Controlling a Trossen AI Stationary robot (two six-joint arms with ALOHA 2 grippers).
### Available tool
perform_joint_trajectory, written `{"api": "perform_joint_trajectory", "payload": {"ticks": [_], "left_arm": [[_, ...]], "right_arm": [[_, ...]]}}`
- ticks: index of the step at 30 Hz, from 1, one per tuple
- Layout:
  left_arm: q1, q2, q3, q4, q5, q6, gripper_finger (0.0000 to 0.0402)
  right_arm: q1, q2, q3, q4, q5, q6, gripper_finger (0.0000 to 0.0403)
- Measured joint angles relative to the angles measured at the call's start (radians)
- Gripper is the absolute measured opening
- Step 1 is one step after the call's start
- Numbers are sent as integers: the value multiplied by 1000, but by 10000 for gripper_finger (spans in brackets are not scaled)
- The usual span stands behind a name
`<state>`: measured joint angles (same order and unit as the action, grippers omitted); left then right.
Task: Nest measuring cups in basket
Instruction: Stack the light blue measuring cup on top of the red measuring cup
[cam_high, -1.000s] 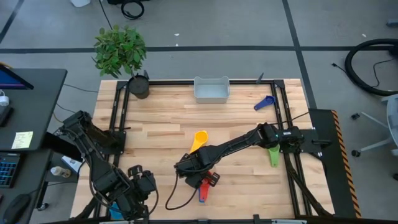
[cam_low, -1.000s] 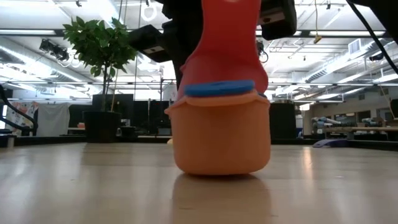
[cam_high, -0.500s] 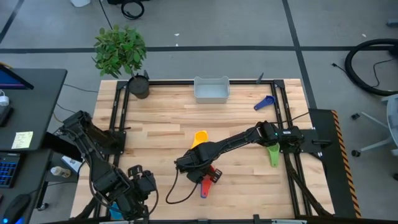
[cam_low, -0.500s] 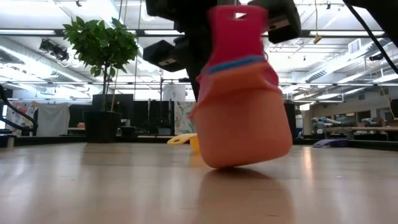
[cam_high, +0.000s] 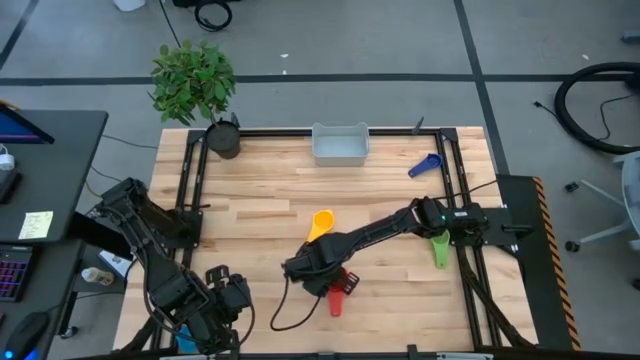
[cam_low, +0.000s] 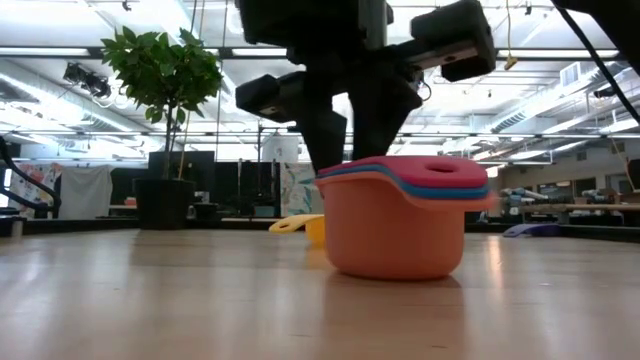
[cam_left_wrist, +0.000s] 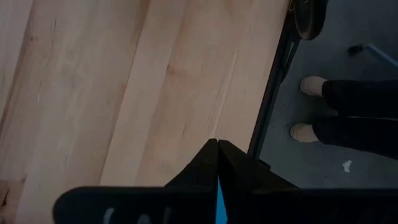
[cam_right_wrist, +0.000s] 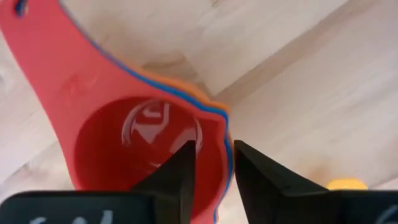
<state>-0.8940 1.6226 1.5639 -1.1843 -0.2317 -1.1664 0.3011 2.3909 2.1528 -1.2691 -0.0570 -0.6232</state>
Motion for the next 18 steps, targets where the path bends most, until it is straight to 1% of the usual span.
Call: {"api": "perform_joint_trajectory", "payload": {"ticks": [6,9,13,16,18], "left_arm": [[0,0,0,0,0,1,16],[0,0,0,0,0,1,16],[0,0,0,0,0,1,16],[0,0,0,0,1,0,16],[0,0,0,0,27,1,16]], "right_arm": [[14,-1,65,-91,90,-6,122],[16,-1,122,-121,114,-7,123],[15,-3,205,-159,121,-2,122],[19,-47,189,-159,156,30,122],[23,-73,196,-182,186,55,122]]}}
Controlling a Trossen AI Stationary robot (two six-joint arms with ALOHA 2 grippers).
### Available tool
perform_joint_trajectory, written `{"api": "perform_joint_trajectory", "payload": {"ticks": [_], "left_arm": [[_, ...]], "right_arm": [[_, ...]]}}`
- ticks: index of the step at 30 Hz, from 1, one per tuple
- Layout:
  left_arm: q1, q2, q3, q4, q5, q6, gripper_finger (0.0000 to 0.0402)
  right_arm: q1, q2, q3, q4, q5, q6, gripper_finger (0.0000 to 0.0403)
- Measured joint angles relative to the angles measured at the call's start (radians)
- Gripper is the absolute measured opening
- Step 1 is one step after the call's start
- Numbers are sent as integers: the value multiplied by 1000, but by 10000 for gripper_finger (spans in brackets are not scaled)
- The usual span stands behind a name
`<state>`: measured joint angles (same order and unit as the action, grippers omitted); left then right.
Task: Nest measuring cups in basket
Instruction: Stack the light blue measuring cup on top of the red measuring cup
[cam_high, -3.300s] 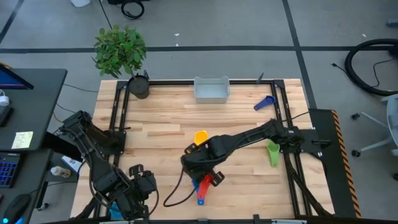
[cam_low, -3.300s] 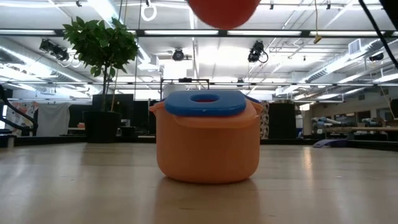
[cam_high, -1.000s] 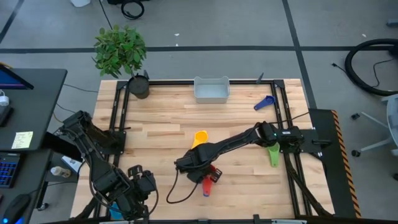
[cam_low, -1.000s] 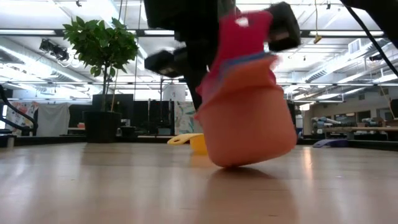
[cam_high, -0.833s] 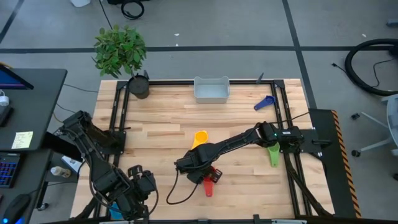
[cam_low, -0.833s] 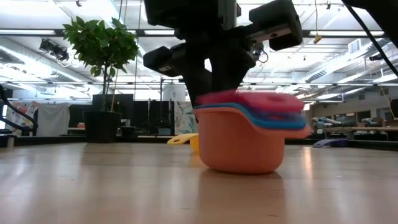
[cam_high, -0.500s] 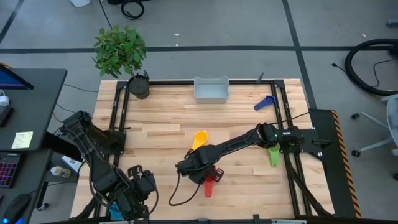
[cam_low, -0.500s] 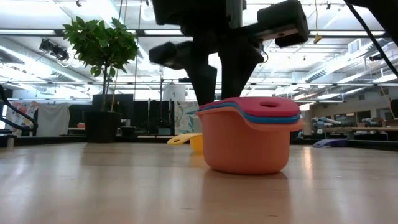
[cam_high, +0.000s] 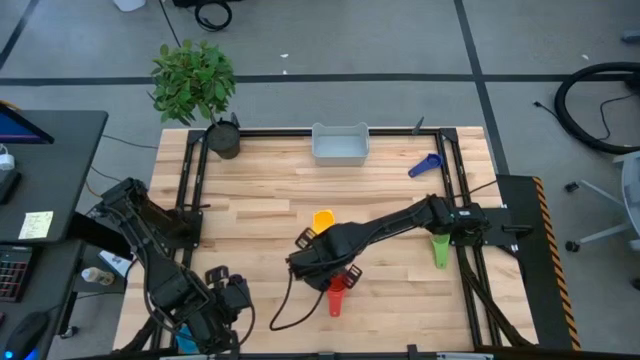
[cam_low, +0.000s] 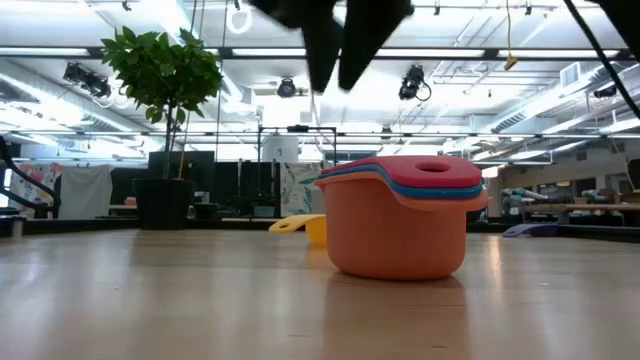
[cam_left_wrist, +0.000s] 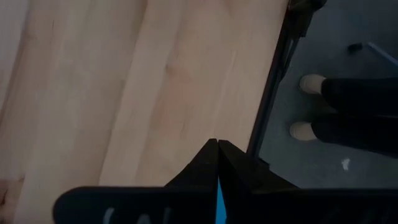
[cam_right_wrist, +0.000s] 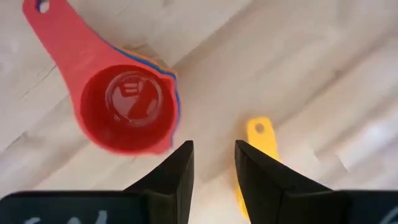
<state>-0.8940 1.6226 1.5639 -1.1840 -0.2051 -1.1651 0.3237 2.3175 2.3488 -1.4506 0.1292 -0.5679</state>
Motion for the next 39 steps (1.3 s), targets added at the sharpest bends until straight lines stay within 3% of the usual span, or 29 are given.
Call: {"api": "perform_joint_trajectory", "payload": {"ticks": [6,13,19,25,28,33,39], "left_arm": [[-3,0,0,-13,122,6,16],[-34,0,0,-15,155,-61,7],[-110,0,0,-14,160,-277,4],[-225,0,0,-27,109,-806,8],[-271,0,0,-25,65,-990,22],[-289,0,0,-24,3,-1049,44],[-287,2,0,5,19,-1006,71]], "right_arm": [[20,-110,4,-22,72,120,121],[51,-282,4,-16,87,386,121],[80,-409,4,-15,87,532,121],[111,-489,4,-14,87,557,121],[121,-507,4,-12,88,541,121],[122,-509,4,-13,88,490,113],[122,-503,4,-18,87,457,96]]}}
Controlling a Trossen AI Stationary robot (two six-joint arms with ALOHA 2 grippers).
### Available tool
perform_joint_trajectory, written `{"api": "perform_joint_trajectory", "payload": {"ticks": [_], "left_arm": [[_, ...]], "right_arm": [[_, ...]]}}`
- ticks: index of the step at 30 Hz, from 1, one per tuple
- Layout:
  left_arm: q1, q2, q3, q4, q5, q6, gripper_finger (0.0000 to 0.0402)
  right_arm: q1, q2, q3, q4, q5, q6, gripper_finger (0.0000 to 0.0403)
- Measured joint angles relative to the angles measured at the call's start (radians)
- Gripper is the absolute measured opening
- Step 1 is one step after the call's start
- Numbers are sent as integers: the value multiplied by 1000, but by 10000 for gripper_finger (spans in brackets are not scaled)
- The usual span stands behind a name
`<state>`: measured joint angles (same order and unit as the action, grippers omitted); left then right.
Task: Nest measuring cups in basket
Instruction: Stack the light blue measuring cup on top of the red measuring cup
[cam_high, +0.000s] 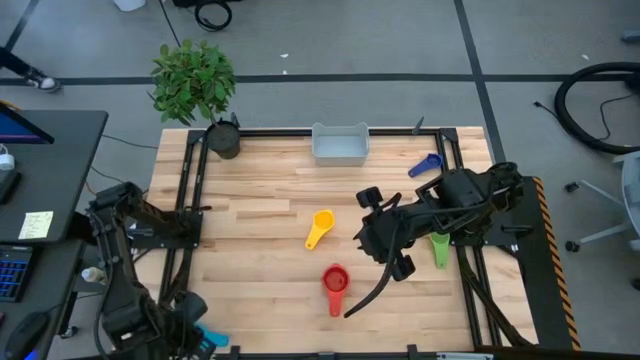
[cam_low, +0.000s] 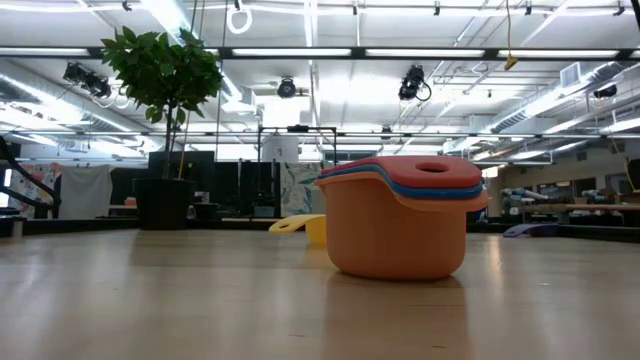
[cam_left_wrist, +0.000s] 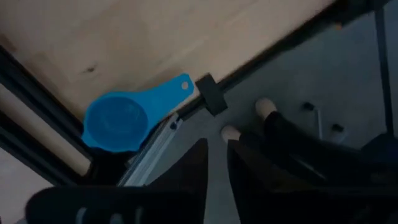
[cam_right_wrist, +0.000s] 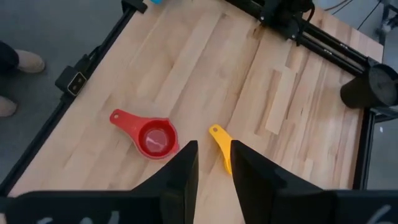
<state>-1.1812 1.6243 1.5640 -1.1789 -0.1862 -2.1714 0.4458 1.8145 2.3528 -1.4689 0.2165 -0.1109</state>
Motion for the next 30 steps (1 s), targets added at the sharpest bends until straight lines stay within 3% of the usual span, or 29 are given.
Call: {"api": "perform_joint_trajectory", "payload": {"ticks": [6,11,30], "left_arm": [[-12,70,1,61,30,126,104],[-13,146,1,59,137,209,124],[-57,305,0,68,192,219,147]], "right_arm": [[0,0,0,0,0,5,81],[0,0,0,0,0,7,73],[0,0,0,9,-2,50,52]]}}
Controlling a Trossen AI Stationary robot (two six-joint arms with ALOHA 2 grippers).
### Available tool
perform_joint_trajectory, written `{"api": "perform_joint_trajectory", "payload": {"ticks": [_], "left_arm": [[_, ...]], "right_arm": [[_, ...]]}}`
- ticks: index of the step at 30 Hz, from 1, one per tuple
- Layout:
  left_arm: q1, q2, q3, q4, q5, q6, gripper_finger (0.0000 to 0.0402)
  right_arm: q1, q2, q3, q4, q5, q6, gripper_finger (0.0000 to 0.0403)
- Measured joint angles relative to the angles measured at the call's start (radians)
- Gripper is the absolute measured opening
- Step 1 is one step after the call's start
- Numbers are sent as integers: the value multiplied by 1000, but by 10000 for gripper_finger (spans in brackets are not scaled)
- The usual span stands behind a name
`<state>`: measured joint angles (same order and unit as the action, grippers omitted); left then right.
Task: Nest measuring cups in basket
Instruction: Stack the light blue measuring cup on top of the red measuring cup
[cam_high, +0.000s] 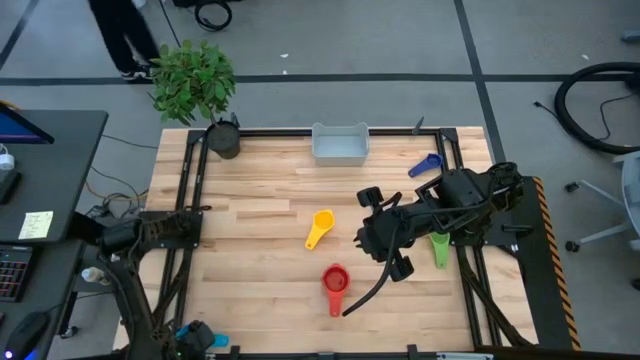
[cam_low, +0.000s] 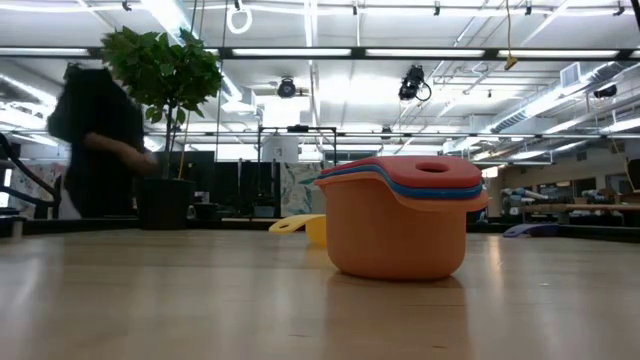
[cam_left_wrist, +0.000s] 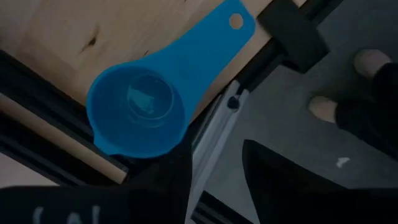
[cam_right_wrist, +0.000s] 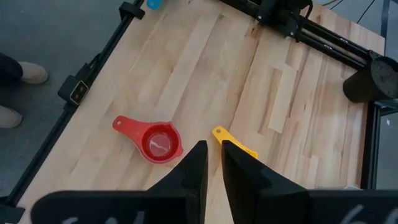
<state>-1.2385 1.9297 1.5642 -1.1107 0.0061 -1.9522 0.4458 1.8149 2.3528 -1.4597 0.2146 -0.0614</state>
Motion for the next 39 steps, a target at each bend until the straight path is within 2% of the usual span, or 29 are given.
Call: {"api": "perform_joint_trajectory", "payload": {"ticks": [34,39], "left_arm": [[-16,154,0,-47,-6,55,146],[-17,154,0,-119,-2,123,119]], "right_arm": [[-4,0,0,25,-1,18,49],[-4,0,0,26,-1,18,49]]}}
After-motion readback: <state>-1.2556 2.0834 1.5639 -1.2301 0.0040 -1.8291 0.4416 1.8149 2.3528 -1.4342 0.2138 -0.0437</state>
